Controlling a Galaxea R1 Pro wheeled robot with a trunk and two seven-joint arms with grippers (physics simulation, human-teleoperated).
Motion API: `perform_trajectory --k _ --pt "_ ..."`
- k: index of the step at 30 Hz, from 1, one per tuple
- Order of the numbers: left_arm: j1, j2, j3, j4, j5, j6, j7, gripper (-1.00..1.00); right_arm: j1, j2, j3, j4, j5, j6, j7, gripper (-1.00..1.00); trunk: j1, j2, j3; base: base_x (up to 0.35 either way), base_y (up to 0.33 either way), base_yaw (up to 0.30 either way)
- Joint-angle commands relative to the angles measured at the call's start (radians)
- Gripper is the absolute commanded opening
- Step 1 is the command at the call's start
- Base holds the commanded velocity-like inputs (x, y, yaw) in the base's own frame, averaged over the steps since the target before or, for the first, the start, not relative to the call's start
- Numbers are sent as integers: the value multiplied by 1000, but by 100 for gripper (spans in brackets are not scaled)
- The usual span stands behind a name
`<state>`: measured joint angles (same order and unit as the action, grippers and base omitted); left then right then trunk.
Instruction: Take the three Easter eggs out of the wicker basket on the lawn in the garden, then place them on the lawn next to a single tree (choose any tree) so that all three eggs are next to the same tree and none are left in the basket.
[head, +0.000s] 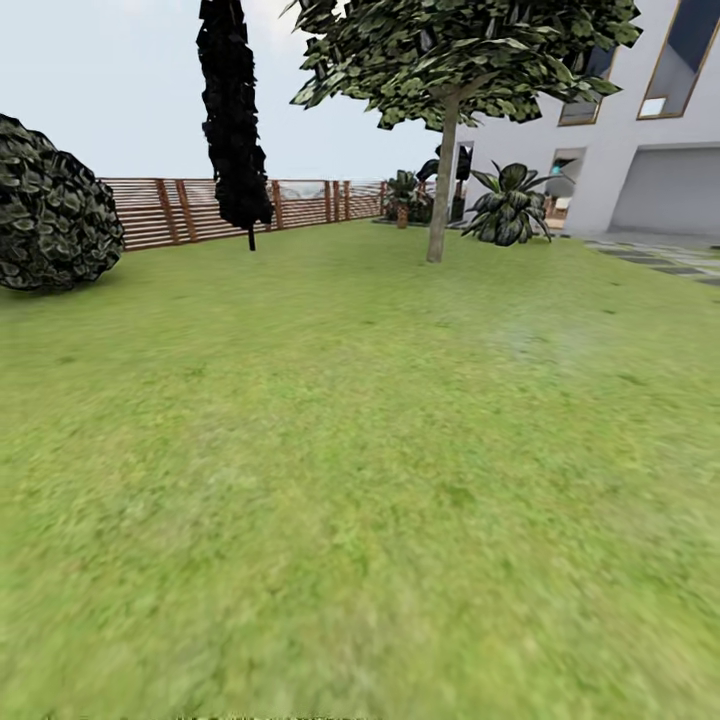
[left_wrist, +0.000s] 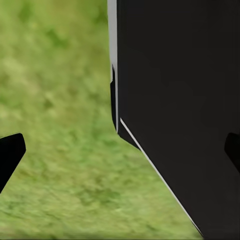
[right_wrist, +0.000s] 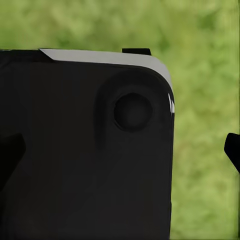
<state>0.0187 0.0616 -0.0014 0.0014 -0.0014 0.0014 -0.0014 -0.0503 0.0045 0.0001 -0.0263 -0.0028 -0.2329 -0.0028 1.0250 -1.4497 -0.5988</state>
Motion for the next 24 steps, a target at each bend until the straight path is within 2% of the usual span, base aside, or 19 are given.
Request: perform_trajectory --k 1,24 --pt "0 0 0 0 0 0 0 100 0 0 0 1 0 -3 0 100 0 0 -2 0 0 224" --pt "0 0 0 -1 0 0 0 100 0 3 6 6 10 -3 0 100 0 0 -29 0 0 202"
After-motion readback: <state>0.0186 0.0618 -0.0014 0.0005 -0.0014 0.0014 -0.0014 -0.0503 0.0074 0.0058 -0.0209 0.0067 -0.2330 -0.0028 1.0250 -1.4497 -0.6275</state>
